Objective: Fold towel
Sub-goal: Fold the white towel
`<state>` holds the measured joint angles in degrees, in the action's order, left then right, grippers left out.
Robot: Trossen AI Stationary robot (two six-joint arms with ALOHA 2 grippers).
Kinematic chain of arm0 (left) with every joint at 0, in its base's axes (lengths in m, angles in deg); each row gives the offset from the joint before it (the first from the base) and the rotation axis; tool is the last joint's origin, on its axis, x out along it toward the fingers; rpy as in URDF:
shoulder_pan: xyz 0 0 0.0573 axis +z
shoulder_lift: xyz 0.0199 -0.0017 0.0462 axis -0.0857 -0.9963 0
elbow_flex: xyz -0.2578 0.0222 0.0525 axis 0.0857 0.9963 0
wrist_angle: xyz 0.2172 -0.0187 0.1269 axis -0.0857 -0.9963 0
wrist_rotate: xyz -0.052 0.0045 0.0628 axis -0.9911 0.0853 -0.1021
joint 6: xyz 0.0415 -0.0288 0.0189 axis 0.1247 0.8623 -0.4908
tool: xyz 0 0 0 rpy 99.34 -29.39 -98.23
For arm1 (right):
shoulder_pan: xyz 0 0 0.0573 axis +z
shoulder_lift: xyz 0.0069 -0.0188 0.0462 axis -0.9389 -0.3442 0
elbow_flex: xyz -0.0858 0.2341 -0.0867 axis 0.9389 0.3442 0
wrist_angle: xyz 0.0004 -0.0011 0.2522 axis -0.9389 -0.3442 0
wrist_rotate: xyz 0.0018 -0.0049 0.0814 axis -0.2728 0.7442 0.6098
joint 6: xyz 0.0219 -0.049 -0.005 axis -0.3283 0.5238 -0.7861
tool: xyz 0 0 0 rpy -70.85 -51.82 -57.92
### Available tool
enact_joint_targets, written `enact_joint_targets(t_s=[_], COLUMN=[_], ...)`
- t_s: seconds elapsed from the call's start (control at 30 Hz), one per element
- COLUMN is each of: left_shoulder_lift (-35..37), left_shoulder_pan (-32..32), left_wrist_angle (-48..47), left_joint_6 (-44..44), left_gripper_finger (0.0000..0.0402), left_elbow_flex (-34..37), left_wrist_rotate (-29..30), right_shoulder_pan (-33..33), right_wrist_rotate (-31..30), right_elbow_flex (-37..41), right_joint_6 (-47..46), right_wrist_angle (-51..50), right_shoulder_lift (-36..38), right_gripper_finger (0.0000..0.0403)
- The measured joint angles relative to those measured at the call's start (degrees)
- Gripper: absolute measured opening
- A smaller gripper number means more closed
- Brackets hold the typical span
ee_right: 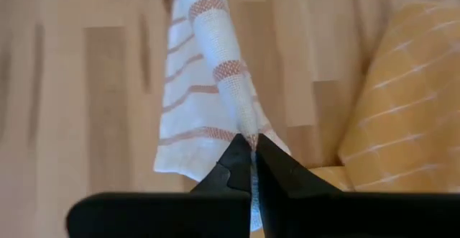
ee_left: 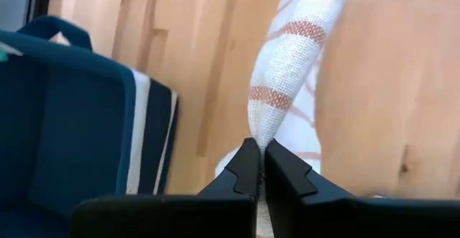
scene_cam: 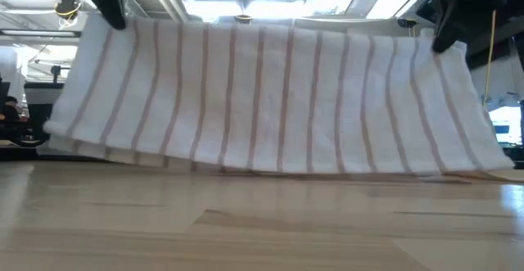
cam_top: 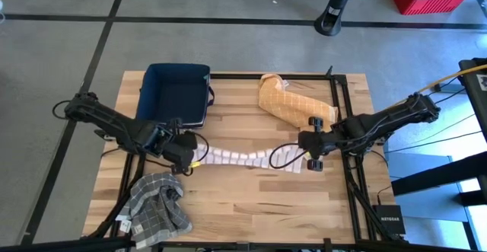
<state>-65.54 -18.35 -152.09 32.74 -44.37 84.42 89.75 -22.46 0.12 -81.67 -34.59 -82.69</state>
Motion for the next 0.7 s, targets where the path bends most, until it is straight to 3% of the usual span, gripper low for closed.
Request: enact_joint_targets(t_s=[0.4, 0.7], left_shoulder_lift=[0.0, 0.1], left_shoulder_pan=[3.9, -0.3], left_wrist_angle=[-0.3, 3.1], left_joint_6=[-1.2, 0.3], left_gripper_finger=[0.0003, 0.0003], left_elbow_flex=[1.0, -1.3], left_wrist_rotate=[-0.1, -11.5], right_shoulder_pan=[0.0, 1.6], right_wrist_rotate=[-3.7, 7.9], right_elbow_flex=[-0.7, -2.2], right_joint_6=[-0.4, -4.7], right_wrist_angle=[-0.2, 2.4], right_shoulder_lift=[2.1, 2.9], right_gripper_finger=[0.0004, 0.0004])
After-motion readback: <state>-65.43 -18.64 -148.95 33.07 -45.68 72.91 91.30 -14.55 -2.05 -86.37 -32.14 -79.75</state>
